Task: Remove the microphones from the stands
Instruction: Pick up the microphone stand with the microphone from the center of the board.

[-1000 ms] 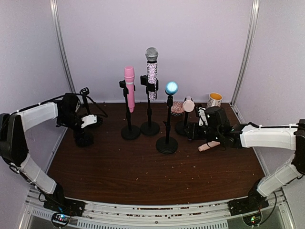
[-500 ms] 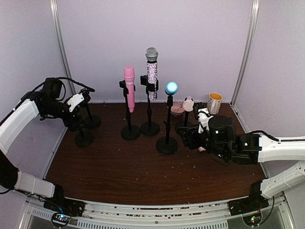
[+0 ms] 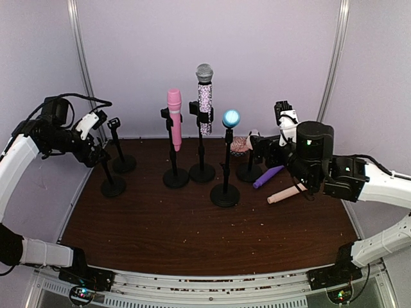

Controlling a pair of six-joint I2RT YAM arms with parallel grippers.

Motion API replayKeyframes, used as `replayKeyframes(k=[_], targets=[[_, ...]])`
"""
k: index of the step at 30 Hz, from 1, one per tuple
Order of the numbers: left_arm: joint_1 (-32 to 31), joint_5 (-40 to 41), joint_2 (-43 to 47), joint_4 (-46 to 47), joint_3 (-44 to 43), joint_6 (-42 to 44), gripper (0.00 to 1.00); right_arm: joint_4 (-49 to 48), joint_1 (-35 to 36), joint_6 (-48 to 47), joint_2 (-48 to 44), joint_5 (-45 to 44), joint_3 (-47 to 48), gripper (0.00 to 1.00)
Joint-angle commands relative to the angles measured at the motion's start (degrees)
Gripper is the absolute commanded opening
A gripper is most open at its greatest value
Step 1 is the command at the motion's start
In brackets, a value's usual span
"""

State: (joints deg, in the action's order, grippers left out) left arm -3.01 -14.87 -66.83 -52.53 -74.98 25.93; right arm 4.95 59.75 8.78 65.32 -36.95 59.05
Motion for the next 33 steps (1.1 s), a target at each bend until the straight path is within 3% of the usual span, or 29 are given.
replayKeyframes(k=[1,10,21,28,33], targets=[[0.2,-8.5,0.5,0.7,1.0,-1.4,0.98,-3.7,0.4,-7.4,2.2,0.9,2.8,0.96],[0.1,-17.7,0.1,0.7,0.9,-0.9,0.98,-11.4,2.5,-22.5,8.0,3.5,7.6,0.93],[0.1,-21.9,1.1,-1.9,0.0,0.4,0.98,-23.9,4.3,-34.2,16.4,-2.8,10.2,0.88],[0.1,-23.2,2.7,-2.3,-0.5,-0.1,0.97,-32.4,4.2,-38.1,21.9,-8.1,12.0,0.71],[0.0,-23.6,3.5,-2.5,-0.6,0.4,0.97,-35.0,4.3,-39.0,23.6,-9.9,12.4,0.47]])
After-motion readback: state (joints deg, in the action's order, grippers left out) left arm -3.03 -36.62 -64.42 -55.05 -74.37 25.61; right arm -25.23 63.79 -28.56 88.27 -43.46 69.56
